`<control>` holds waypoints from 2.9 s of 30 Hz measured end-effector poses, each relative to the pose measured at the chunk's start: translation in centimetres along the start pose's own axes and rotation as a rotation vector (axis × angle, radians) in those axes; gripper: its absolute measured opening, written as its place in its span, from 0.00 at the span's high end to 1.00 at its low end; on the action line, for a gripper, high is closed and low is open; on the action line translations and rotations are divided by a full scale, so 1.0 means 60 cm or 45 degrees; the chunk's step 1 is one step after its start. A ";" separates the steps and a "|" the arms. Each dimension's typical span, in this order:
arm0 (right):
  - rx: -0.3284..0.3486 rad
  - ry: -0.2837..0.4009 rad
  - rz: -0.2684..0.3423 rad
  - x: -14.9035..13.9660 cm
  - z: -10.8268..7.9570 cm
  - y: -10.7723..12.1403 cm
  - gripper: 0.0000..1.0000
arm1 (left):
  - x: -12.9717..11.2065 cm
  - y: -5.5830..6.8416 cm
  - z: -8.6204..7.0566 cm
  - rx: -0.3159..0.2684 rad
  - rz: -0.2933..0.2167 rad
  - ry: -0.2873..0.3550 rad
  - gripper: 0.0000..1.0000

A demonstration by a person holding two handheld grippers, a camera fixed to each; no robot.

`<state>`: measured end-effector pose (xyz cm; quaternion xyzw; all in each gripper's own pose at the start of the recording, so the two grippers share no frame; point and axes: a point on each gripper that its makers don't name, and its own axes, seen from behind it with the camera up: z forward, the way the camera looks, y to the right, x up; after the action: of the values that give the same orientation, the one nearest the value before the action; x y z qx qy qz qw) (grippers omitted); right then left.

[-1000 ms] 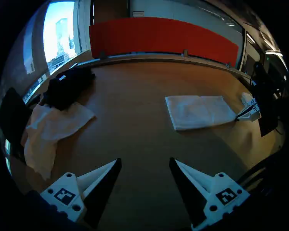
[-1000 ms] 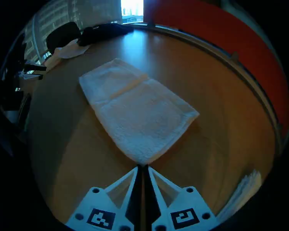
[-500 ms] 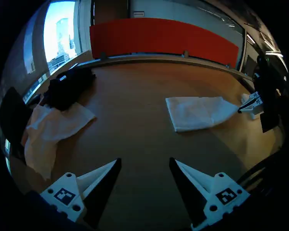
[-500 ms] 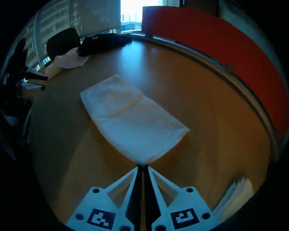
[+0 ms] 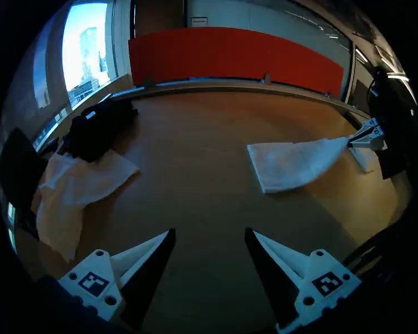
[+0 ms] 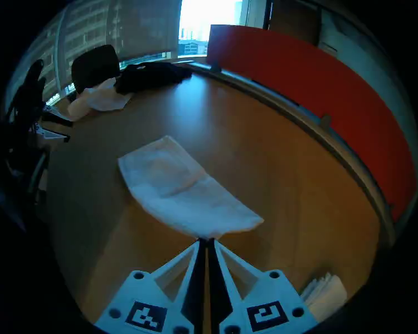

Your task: Fold towel

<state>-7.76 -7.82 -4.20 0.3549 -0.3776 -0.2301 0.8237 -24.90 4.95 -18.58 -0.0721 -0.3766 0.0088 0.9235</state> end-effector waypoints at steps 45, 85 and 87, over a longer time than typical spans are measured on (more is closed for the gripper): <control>0.254 0.103 -0.304 0.196 0.095 -0.135 0.97 | -0.033 -0.013 -0.047 0.026 -0.067 0.013 0.08; 0.318 0.030 -0.295 0.179 0.154 -0.196 0.41 | -0.053 -0.042 -0.073 0.063 -0.095 0.006 0.08; 0.313 0.026 -0.291 0.176 0.154 -0.196 0.33 | -0.053 -0.043 -0.074 0.065 -0.095 0.006 0.08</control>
<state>-9.88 -26.00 -4.00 0.4959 -0.3516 -0.2706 0.7465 -24.19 1.61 -23.55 -0.0344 -0.3763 -0.0162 0.9257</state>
